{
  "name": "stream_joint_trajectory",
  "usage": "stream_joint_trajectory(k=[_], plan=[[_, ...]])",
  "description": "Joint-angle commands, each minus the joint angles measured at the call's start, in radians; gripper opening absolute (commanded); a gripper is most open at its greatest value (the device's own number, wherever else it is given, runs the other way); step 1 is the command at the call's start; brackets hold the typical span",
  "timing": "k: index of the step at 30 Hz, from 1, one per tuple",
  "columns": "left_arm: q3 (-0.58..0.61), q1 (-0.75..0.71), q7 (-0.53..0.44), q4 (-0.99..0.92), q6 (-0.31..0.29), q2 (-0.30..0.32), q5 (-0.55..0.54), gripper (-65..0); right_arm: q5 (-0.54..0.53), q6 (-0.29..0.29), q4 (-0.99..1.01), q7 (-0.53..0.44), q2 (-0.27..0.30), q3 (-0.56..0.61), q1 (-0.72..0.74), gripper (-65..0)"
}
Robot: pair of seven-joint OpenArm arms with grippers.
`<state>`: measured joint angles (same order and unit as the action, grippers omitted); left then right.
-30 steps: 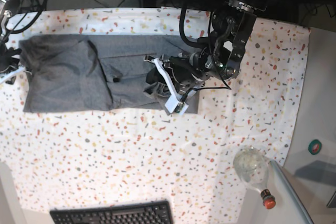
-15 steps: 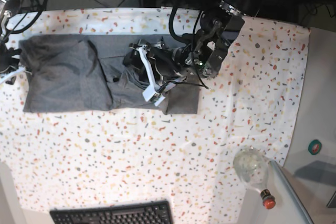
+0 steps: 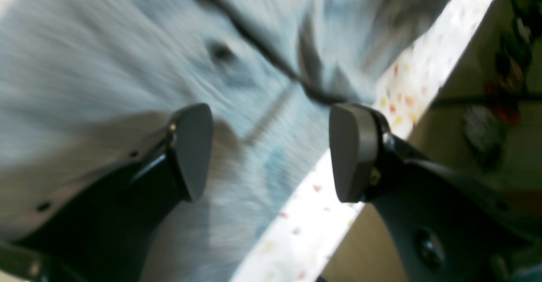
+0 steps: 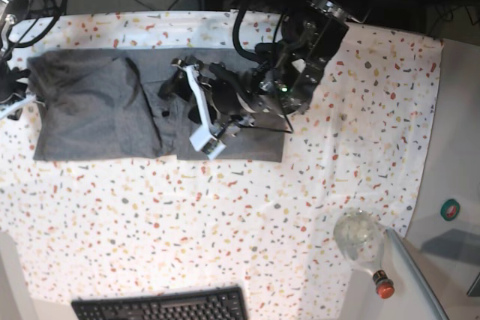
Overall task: Layout the t-shirt on the table in an organized manner, then fold the t-shirt properly
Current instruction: 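Fold the strip's end with the left gripper toward the strip's middle, then grasp the strip's ends with both grippers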
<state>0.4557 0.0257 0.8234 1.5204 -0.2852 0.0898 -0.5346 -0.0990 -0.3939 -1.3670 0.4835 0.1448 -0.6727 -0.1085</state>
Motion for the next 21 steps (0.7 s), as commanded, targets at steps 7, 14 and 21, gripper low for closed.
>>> stream_joint_trajectory(k=[7, 14, 21], plan=[[-0.394, -0.162, -0.017, 0.131, -0.007, 0.143, -0.014, -43.8, -0.011, -0.003, -0.091, 0.079, -0.050, -0.018, 0.059, -56.4], [-0.670, -0.185, -0.022, -0.008, -0.009, 0.209, -0.006, -65.0, -0.184, -0.167, 0.051, 0.280, -0.024, -0.120, 0.194, -29.6], [-0.654, -0.200, -0.126, -0.110, -0.009, 0.216, -0.006, -65.0, -0.189, -0.173, 0.372, 0.314, 0.131, -0.170, 0.316, -29.0]])
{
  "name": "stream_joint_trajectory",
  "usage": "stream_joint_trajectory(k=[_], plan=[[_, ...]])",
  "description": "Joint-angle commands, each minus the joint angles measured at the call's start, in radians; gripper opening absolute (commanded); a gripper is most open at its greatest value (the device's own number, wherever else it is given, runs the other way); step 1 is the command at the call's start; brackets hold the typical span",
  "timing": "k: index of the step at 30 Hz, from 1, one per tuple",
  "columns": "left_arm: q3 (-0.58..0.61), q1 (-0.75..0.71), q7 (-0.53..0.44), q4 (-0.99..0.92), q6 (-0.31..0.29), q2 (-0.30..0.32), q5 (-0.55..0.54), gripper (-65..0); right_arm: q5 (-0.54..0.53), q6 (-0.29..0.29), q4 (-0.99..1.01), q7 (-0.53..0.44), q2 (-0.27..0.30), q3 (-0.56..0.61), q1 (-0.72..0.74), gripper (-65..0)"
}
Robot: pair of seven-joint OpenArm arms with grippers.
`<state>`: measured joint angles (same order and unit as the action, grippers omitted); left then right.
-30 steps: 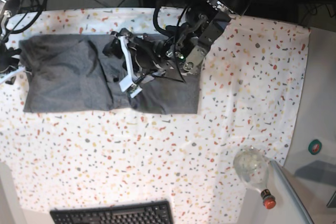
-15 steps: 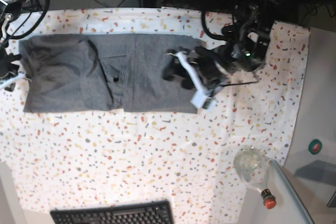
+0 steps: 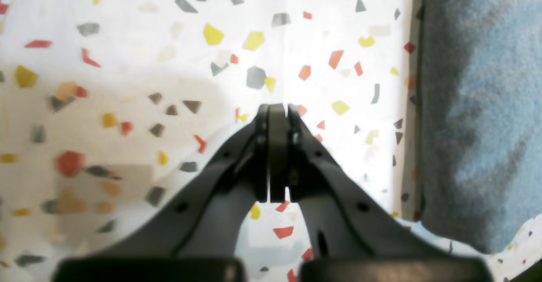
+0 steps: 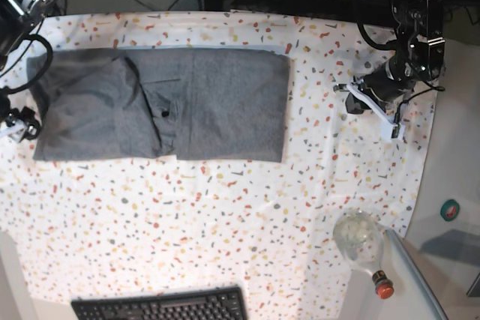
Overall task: Layout the t-shirt on the table in an organized manner, then fold the t-shirt properly
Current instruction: 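Grasp the strip's ends with both grippers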
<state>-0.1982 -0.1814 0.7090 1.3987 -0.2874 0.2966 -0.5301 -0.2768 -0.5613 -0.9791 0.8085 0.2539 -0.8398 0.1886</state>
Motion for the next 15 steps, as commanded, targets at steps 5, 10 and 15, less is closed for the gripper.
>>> stream_joint_trajectory(k=[5, 10, 15], plan=[[0.078, 0.013, -0.016, -0.008, -0.006, 0.010, -0.011, -65.0, -0.011, -0.096, 0.162, -0.011, 0.091, -0.003, 0.053, -28.8], [0.159, 0.015, -0.105, -0.009, -0.005, 0.010, -0.011, -65.0, -0.011, -0.137, 0.271, -0.007, 0.121, 0.004, 0.059, -17.4], [0.204, 0.016, -0.113, -0.026, -0.005, 0.010, -0.011, -65.0, -0.011, -0.137, 0.271, 0.047, 0.107, -0.005, 0.059, -18.6]])
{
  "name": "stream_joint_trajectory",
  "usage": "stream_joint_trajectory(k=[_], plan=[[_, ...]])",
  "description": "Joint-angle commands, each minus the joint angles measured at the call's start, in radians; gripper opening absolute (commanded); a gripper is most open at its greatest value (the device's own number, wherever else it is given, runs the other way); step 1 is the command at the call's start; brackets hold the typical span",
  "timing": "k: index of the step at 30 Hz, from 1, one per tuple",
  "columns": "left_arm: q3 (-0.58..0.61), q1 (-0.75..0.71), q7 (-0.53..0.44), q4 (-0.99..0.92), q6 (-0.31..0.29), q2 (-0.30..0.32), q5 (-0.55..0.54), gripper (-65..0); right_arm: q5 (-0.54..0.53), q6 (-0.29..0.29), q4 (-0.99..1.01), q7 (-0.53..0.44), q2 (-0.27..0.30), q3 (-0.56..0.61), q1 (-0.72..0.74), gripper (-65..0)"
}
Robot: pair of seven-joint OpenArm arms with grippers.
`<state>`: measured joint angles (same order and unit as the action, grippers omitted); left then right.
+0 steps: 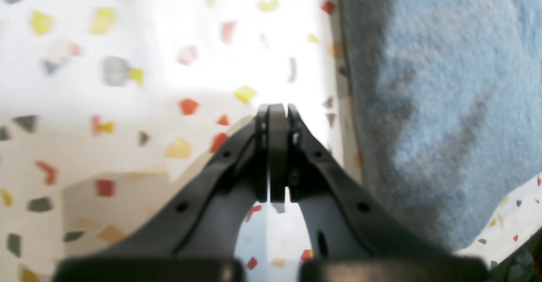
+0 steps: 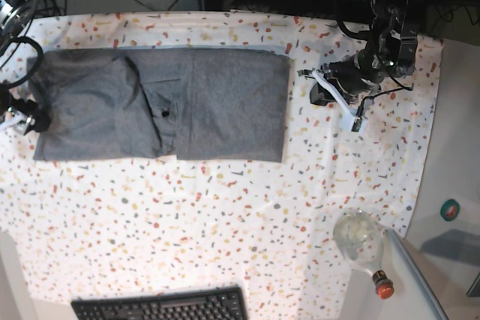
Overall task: Layout the t-shirt on the table in an organized manner, then fold the t-shirt properly
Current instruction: 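Grasp the strip's ends with both grippers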
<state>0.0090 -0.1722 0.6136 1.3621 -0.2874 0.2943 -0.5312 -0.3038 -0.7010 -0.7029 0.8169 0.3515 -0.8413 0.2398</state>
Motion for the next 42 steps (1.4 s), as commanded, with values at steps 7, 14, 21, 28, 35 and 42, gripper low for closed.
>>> stream_joint_trajectory(k=[7, 14, 21, 28, 35, 42], plan=[[0.001, 0.018, -0.018, -0.043, -0.005, 0.012, -0.010, -65.0, 0.016, 0.003, -0.005, 0.074, -0.006, -0.002, 0.007, -23.7], [-0.001, 0.020, -0.018, -0.043, -0.005, 0.012, -0.010, -65.0, 0.016, 0.003, -0.067, 0.132, -0.033, 0.001, -0.012, -23.9], [0.001, 0.023, -0.018, -0.043, -0.005, -0.025, -0.007, -65.0, 0.018, 0.003, -0.119, 0.178, -0.062, 0.007, -0.023, -23.9], [0.081, 0.043, -0.018, -0.043, -0.003, -0.056, -0.007, -65.0, 0.018, 0.003, -0.154, 0.207, -0.088, 0.009, -0.017, -23.9], [0.108, 0.064, -0.014, -0.048, -0.002, -0.068, -0.007, -65.0, 0.018, 0.003, -0.159, 0.229, -0.104, 0.009, -0.015, -23.9], [0.185, 0.124, -0.018, -0.122, -0.002, -0.096, 0.018, -65.0, 0.018, 0.003, -0.159, 0.226, -0.114, 0.009, 0.007, -42.9]])
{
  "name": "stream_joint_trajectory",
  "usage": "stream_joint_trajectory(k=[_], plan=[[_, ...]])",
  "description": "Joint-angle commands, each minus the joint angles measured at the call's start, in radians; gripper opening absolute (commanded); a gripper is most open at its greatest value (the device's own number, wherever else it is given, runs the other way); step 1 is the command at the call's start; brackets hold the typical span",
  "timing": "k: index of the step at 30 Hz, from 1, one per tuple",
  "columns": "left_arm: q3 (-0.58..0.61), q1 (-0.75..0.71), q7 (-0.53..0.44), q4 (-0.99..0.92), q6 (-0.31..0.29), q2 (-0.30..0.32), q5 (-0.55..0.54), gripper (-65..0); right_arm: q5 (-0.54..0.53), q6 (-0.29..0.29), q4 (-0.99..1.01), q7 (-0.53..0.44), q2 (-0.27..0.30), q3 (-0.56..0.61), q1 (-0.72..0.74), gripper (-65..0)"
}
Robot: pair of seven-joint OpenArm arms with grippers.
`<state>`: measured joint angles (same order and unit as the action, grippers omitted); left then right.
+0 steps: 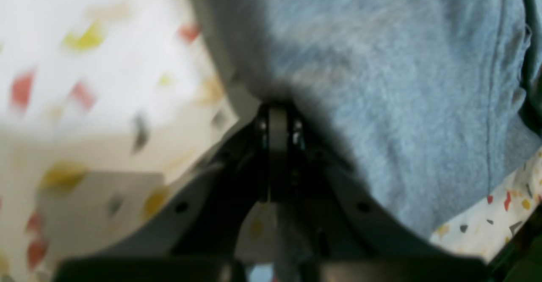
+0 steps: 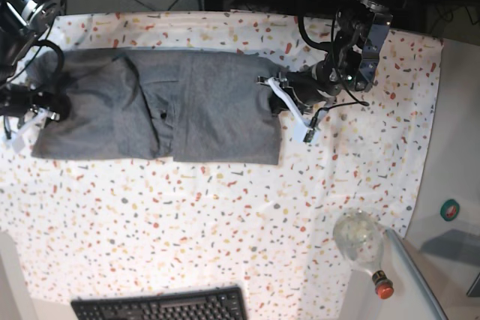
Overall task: Layout the t-shirt on the table in an organized manner, then fold the t-shirt properly
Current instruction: 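Grasp the strip's ends with both grippers, then fold the strip's end with the right gripper over toward the left gripper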
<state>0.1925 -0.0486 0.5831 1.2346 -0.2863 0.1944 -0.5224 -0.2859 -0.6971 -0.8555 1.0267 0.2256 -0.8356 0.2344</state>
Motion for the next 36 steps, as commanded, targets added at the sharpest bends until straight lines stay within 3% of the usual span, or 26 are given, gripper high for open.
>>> stream_joint_trajectory(k=[1, 6, 11, 14, 23, 29, 36], plan=[[0.020, 0.005, 0.013, 0.004, -0.003, 0.004, 0.011, -65.0, 0.000, -0.001, -0.006, 0.016, 0.014, 0.003, 0.012, -46.8], [0.037, 0.005, 0.013, 0.009, -0.003, 0.004, 0.011, -65.0, 0.015, -0.001, -0.006, -0.029, 0.041, 0.005, 0.030, -65.0], [0.035, 0.011, 0.013, 0.009, -0.003, 0.004, 0.012, -65.0, 0.061, -0.001, -0.011, -0.061, 0.053, 0.080, 0.044, -65.0], [0.043, 0.020, 0.013, 0.009, -0.003, 0.003, 0.012, -65.0, 0.061, -0.001, -0.120, -0.052, 0.042, 0.138, 0.024, -65.0], [0.046, 0.068, 0.019, -0.005, -0.003, -0.072, 0.014, -65.0, 0.063, -0.001, -0.595, 0.005, -0.070, 0.382, -0.116, -65.0], [0.046, 0.069, 0.019, 0.001, -0.003, -0.097, 0.014, -65.0, 0.063, 0.121, -0.772, 0.053, -0.116, 0.519, -0.174, -65.0], [0.046, 0.065, 0.019, 0.001, -0.003, -0.088, 0.014, -65.0, 0.063, 0.123, -0.927, 0.159, -0.187, 0.571, -0.198, -65.0]])
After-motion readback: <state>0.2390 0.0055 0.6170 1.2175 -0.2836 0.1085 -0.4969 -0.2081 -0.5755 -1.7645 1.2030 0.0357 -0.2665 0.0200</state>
